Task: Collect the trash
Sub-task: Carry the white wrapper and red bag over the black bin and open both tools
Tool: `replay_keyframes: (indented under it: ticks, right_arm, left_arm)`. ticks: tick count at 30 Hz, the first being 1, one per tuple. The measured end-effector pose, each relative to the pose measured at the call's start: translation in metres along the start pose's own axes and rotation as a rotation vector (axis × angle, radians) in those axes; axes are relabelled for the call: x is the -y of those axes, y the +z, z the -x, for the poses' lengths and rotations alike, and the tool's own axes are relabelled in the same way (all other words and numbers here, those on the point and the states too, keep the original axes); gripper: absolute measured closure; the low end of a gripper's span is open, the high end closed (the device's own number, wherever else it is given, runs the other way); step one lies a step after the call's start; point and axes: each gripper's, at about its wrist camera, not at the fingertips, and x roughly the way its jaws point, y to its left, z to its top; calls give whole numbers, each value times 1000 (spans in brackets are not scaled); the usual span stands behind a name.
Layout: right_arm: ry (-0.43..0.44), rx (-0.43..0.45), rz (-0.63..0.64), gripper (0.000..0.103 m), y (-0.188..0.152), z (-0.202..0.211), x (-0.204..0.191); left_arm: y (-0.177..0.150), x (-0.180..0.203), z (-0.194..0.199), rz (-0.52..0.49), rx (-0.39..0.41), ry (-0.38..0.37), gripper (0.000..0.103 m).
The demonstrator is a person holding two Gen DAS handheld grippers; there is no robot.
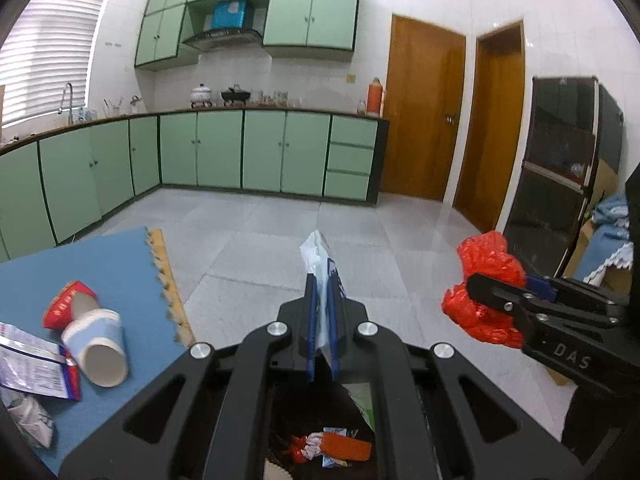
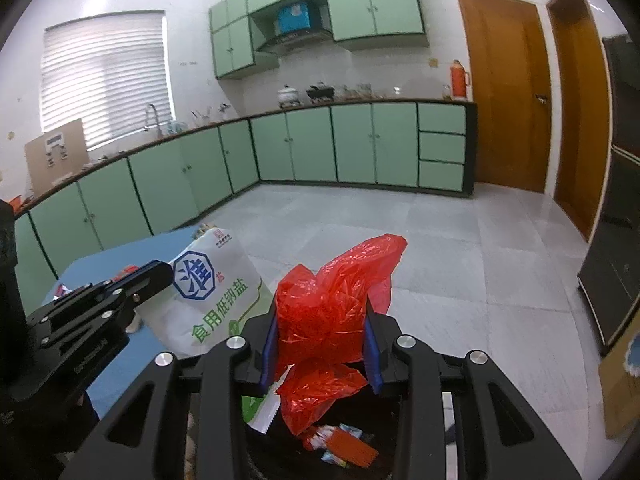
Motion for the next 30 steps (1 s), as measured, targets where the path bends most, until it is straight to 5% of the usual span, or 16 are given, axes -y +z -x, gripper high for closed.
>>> replay_keyframes:
  ticks: [10,14,16,18,30]
  right_arm:
    - [-28,-104,-33,69,-28,-44,26]
    - [-40,-135,-42,64,-33,-56,33]
    - [-42,-143,-45,63,-34,-61,38]
    - [-48,-149,-47,56,-35,-64,41]
    - [-54,-112,-48,21,-25,-50,37]
  left_arm:
    - [-28,8,-61,-16,-166,8,96]
    - [-34,6,-80,4,-229,15,91]
    - [-33,5,-85,8,-247,24,79]
    - [-33,4,-86,15,-253,29,67]
    - [-24,-7,-63,31,-235,59,48]
